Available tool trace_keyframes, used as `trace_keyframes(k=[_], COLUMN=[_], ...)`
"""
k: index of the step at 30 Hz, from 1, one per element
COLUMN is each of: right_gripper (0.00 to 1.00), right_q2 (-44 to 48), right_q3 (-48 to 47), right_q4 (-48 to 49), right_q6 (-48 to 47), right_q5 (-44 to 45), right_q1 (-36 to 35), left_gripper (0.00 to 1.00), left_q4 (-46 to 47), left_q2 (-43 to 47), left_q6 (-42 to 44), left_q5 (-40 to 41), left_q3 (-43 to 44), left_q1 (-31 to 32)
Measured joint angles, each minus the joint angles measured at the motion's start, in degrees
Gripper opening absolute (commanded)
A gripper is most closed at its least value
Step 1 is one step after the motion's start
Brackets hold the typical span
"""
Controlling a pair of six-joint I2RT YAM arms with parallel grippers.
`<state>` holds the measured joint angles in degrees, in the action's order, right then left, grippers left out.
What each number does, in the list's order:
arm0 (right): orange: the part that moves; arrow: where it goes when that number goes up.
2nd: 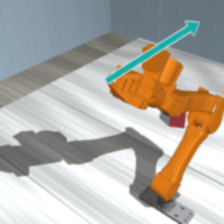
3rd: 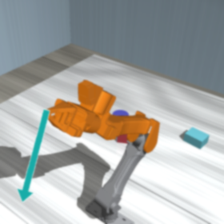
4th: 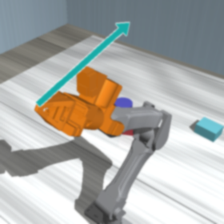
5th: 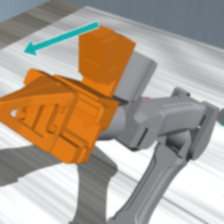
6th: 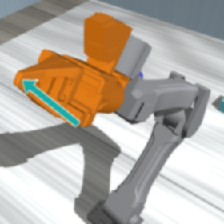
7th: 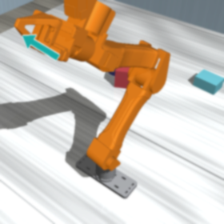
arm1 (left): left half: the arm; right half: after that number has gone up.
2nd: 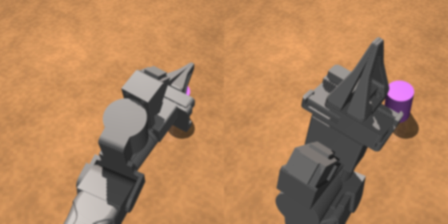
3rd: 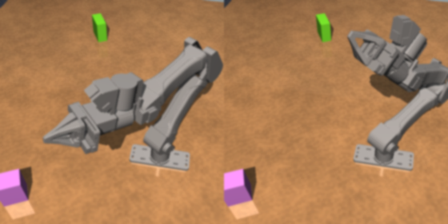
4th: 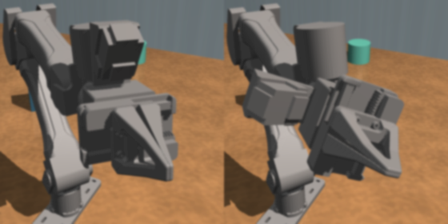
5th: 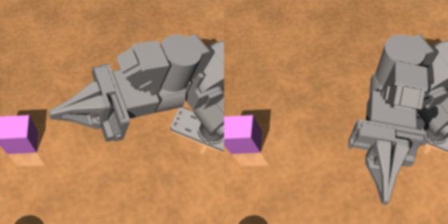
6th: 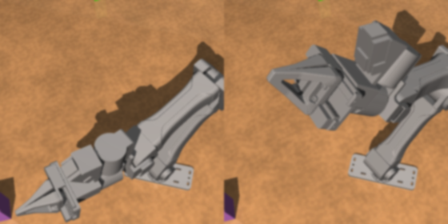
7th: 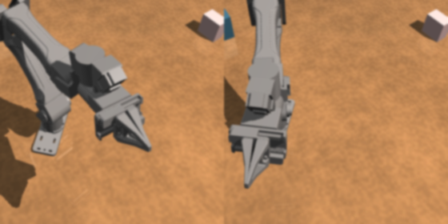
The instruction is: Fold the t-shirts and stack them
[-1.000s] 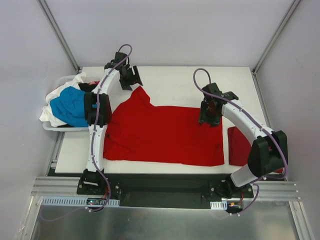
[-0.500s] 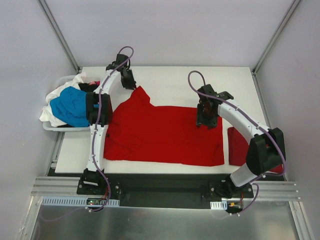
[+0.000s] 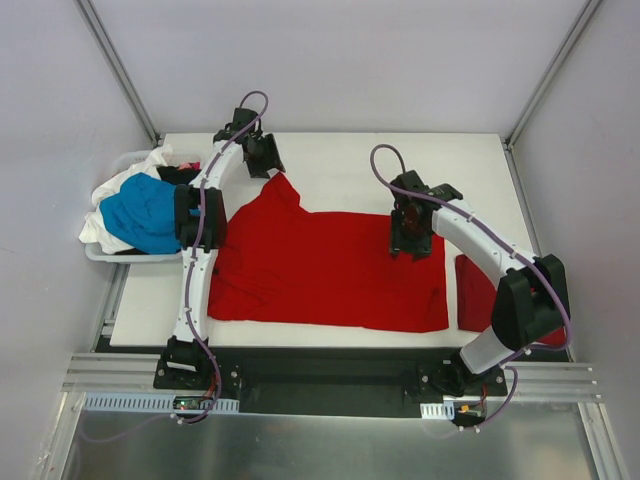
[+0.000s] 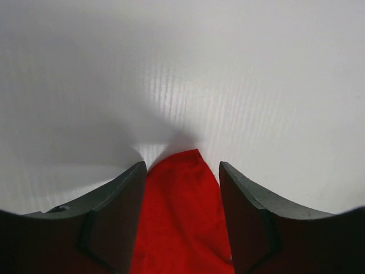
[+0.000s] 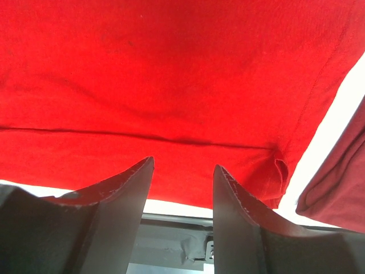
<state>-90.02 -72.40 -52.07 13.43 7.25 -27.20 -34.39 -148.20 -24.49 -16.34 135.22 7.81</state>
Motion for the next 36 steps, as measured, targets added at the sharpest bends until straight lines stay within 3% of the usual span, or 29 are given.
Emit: trace_keyframes(k=[7, 10, 11, 17, 18, 19, 36], right_gripper=[0.49, 0.49, 0.49, 0.48, 0.49, 0.48, 0.48], right_q2=[0.0, 0.0, 0.0, 0.0, 0.0, 0.0, 0.0], right_q3=[0.1, 0.1, 0.1, 0.1, 0.1, 0.1, 0.1], right_q4=[-0.7, -1.0, -1.0, -1.1, -1.1, -1.1, -0.9], right_q6=[0.0, 0.0, 0.0, 0.2, 0.2, 0.3, 2.4], right_q5=[0.2, 0.7, 0.8, 1.4, 1.5, 1.6, 2.9], right_q1=[-1.3, -1.9, -2.1, -3.0, -3.1, -3.4, -5.3], left_gripper=[0.60, 0.46, 0.32, 0.11, 0.02, 0.00, 0.00], left_q4=[2.0, 2.6, 2.7, 4.7, 5.1, 5.4, 2.9], left_q2=[-0.9, -1.1, -1.1, -0.7, -0.4, -0.2, 7.0], left_q6=[0.0, 0.1, 0.2, 0.5, 0.6, 0.7, 1.6], left_q5=[-3.6, -4.3, -4.3, -4.5, -4.5, -4.5, 2.2], left_q3=[0.8, 0.8, 0.6, -2.7, -3.3, -3.9, -9.7], left_q1=[0.0, 0.0, 0.0, -0.1, 0.0, 0.0, 0.1])
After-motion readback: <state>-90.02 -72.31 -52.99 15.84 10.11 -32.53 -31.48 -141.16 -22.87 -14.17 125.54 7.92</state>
